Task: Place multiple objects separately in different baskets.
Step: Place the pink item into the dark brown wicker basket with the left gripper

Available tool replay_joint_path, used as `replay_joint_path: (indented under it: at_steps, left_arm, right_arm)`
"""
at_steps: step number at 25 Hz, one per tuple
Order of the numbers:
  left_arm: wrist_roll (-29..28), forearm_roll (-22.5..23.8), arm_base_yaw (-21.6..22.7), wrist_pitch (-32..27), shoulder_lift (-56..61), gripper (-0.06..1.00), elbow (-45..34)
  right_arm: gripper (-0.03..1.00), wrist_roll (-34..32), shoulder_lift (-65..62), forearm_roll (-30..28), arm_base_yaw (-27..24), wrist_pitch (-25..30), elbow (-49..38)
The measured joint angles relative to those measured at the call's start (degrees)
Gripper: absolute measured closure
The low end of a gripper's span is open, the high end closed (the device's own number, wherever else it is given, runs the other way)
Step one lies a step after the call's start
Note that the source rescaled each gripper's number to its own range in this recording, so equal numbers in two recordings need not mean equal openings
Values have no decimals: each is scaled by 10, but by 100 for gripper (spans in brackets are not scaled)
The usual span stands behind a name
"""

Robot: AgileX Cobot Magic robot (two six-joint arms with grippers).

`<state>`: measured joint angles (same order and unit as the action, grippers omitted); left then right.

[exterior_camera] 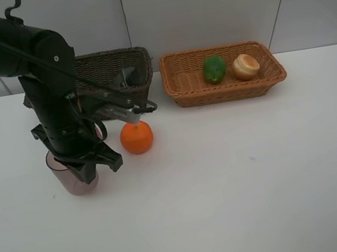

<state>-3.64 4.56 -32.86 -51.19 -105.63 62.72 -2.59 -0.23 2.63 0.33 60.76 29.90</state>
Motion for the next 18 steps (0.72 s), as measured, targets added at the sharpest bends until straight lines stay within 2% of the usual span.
replay_joint_path:
  at_steps: [6, 14, 18]
  left_arm:
    - [0, 1, -3, -2, 53, 94, 0]
    - [0, -3, -32, -8, 116, 94, 13]
    - [0, 2, -32, -54, 127, 94, 69]
  right_arm:
    - [15, 0, 0, 0, 0, 0, 0]
    - [15, 0, 0, 0, 0, 0, 0]
    - [15, 0, 0, 0, 0, 0, 0]
